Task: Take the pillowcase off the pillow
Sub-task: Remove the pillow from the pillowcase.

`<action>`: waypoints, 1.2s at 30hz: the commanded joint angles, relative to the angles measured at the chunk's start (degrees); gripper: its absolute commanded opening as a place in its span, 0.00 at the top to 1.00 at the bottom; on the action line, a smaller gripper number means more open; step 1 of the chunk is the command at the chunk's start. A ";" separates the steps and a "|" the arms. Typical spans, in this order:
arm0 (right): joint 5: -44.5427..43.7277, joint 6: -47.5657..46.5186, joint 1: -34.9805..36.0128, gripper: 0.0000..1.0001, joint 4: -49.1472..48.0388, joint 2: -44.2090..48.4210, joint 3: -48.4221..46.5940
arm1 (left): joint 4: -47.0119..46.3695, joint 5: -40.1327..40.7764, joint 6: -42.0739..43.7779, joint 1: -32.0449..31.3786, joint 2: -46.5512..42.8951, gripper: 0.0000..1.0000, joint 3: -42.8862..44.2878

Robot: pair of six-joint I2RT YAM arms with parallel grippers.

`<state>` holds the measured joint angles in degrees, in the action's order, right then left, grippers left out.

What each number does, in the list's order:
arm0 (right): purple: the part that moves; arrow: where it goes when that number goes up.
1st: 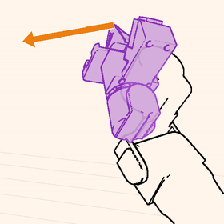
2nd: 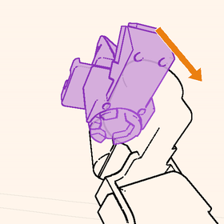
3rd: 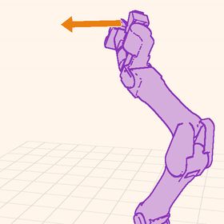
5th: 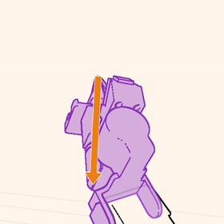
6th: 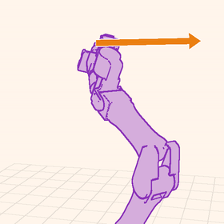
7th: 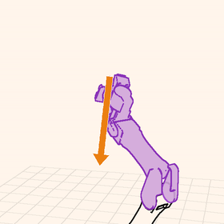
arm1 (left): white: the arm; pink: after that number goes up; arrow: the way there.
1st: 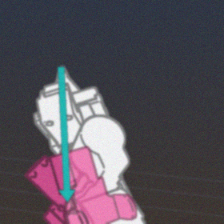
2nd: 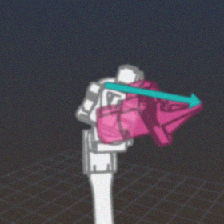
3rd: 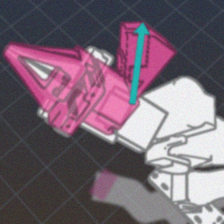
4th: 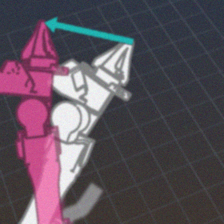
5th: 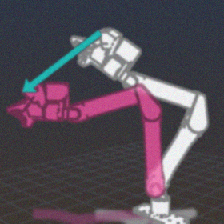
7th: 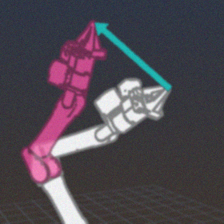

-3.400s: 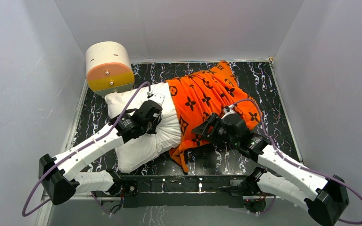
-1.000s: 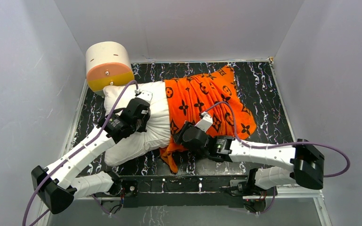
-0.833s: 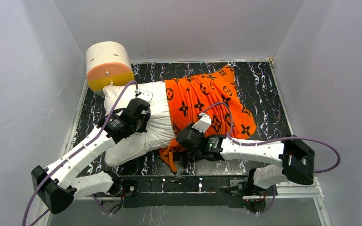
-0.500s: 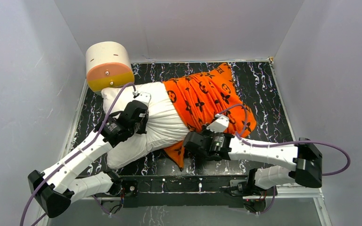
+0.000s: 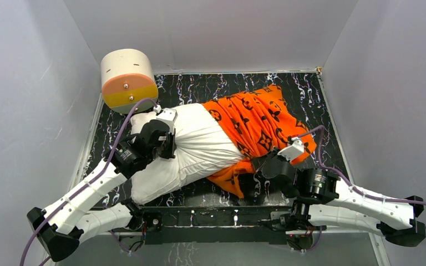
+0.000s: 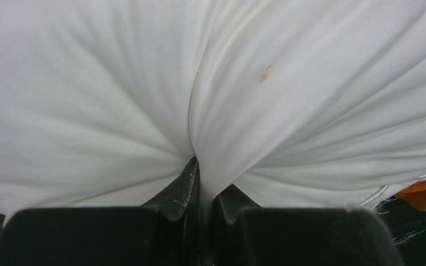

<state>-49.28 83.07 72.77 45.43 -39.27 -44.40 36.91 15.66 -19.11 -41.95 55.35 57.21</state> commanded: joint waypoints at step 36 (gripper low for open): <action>0.22 -19.16 -2.36 0.70 -17.80 -15.09 -0.70 | -26.65 -37.97 -46.54 1.67 -24.33 0.02 -29.06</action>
<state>-45.47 61.17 71.31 35.27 -56.25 -46.78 21.02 -20.64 -48.47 -39.97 35.44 33.78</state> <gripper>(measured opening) 0.304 0.981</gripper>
